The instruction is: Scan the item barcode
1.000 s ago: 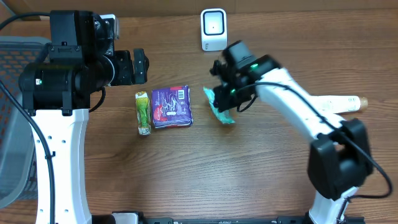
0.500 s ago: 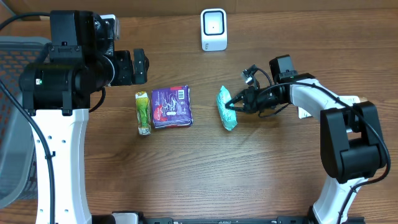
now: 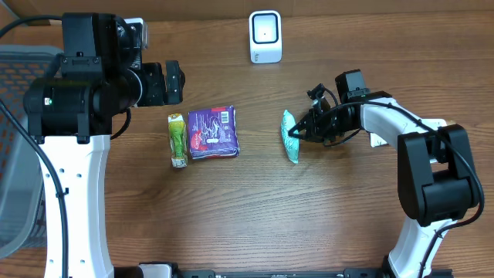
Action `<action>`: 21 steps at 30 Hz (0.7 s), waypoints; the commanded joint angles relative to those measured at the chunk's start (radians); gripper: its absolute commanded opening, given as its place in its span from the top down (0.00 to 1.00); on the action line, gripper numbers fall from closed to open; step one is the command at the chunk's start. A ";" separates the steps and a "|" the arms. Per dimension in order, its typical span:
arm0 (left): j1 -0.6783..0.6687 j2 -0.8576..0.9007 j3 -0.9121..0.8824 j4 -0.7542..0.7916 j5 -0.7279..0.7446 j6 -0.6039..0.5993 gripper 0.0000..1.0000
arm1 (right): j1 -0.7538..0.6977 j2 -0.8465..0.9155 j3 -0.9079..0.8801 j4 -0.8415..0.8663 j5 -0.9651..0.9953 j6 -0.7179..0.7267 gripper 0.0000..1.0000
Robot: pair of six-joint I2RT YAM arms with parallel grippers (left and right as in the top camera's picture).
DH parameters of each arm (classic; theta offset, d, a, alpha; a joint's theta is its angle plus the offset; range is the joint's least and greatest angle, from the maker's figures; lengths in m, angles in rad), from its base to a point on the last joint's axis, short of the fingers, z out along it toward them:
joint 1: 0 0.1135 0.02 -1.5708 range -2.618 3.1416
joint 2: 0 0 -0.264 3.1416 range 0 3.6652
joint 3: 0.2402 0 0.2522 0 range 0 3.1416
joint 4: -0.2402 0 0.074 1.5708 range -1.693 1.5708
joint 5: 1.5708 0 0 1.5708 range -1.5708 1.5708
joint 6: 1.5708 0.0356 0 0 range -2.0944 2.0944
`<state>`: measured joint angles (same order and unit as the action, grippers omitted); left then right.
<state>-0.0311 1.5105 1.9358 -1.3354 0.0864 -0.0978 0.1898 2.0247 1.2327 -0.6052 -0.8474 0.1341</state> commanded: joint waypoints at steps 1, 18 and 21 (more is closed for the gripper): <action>-0.002 0.008 0.010 0.002 -0.001 0.008 0.00 | -0.016 -0.002 -0.003 -0.025 0.118 0.020 0.89; -0.002 0.008 0.010 0.002 -0.001 0.008 0.01 | -0.016 -0.025 0.134 -0.288 0.595 0.019 0.00; -0.002 0.008 0.010 0.002 0.000 0.008 0.01 | -0.015 -0.041 0.176 -0.344 0.681 0.020 0.00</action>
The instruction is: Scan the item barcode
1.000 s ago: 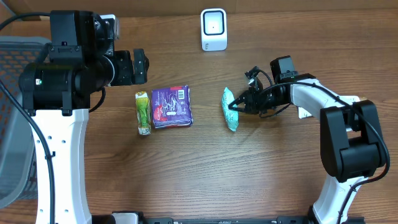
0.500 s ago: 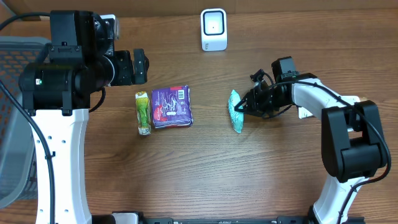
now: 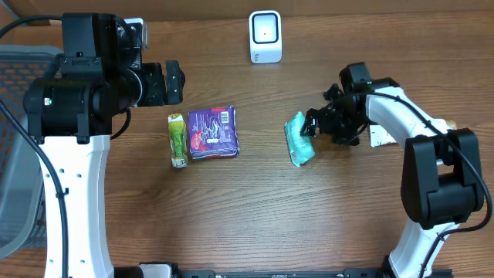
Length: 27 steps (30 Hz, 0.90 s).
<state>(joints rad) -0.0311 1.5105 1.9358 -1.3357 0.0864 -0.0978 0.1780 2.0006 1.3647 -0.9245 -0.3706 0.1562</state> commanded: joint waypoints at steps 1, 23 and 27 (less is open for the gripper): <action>-0.002 0.008 0.010 0.002 0.000 0.008 0.00 | -0.003 -0.021 0.053 -0.038 0.226 -0.002 0.00; -0.002 0.008 0.010 0.002 0.000 0.008 0.01 | 0.124 -0.142 0.143 -0.050 0.011 -0.097 0.83; -0.002 0.008 0.010 0.002 -0.001 0.008 0.00 | 0.151 -0.142 0.072 0.016 0.058 -0.097 0.95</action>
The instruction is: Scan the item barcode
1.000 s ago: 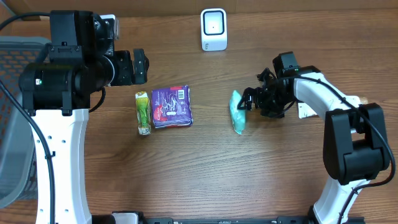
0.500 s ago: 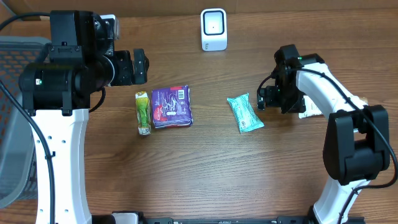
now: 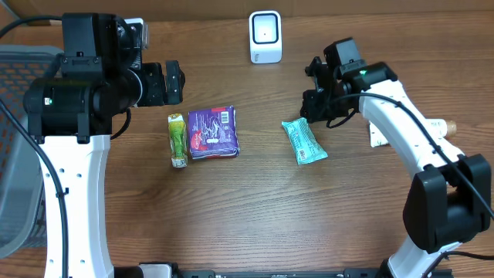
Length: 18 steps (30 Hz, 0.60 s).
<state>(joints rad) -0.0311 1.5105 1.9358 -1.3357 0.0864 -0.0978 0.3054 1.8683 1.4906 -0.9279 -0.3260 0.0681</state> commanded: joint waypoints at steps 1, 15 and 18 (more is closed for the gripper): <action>-0.002 0.008 0.010 0.002 0.000 0.008 0.00 | 0.031 -0.009 -0.073 0.028 0.038 -0.008 0.96; -0.002 0.008 0.010 0.002 0.000 0.008 0.00 | 0.051 -0.009 -0.150 -0.044 0.418 0.163 0.96; -0.002 0.008 0.010 0.002 -0.001 0.008 0.00 | 0.052 -0.009 -0.174 -0.007 0.419 0.172 0.96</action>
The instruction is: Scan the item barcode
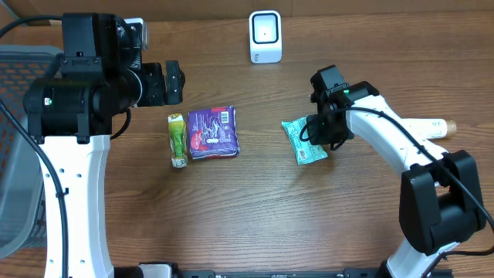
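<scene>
A teal snack packet (299, 147) lies flat on the wooden table, right of centre. My right gripper (316, 133) is down over the packet's right side, and its wrist hides the fingers, so its state does not show. The white barcode scanner (265, 36) stands at the table's back edge. My left gripper (176, 83) hovers at the back left, above and behind the other items, with nothing in it; open or shut is not clear from above.
A purple packet (213, 133) and a green sachet (178, 140) lie side by side left of centre. A grey mesh basket (15, 154) stands off the left edge. A cream bottle (426, 127) lies at the far right.
My right gripper was behind the teal packet, nearer the scanner and apart from it. Now it sits over the packet's right side. The packet has barely shifted. The left arm is unchanged.
The right gripper first held the teal packet up on its edge. Then the packet was tilted over, still at the fingers. Then it lay flat and the gripper stood clear behind it. Now the gripper is back down on the packet. The left arm never moved.
</scene>
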Action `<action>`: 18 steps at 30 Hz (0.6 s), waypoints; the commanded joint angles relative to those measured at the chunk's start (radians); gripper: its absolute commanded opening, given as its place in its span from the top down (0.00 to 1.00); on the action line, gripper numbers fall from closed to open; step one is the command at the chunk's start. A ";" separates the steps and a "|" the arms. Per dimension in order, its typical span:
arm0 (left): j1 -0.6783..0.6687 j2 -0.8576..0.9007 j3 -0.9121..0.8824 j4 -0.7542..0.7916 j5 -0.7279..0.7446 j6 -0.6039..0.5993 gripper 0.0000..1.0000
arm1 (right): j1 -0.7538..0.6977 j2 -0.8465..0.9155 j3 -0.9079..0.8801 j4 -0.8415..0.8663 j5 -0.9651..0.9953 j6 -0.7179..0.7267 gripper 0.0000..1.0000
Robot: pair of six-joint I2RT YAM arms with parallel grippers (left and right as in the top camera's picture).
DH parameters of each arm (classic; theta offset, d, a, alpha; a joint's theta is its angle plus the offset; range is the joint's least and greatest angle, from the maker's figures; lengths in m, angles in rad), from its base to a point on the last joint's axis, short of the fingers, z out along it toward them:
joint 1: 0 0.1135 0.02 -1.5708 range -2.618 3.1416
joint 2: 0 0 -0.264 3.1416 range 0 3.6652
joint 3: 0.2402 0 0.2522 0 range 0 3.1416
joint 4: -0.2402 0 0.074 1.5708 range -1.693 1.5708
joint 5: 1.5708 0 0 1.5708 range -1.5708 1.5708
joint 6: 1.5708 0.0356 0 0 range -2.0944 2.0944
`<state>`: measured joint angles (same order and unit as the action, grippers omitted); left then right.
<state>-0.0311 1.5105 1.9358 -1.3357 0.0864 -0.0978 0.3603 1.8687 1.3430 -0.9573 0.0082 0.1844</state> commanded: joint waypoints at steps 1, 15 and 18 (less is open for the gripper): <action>-0.002 0.008 0.010 0.002 0.000 0.008 0.00 | -0.003 -0.010 -0.046 0.044 0.079 0.056 0.96; -0.002 0.008 0.010 0.002 0.000 0.008 0.00 | 0.026 -0.010 -0.168 0.101 -0.125 -0.014 0.96; -0.002 0.008 0.010 0.002 -0.001 0.008 0.00 | 0.072 -0.010 -0.168 0.105 -0.158 -0.037 0.96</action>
<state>-0.0311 1.5105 1.9358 -1.3357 0.0860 -0.0982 0.3851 1.8690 1.1748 -0.8597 -0.0711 0.1883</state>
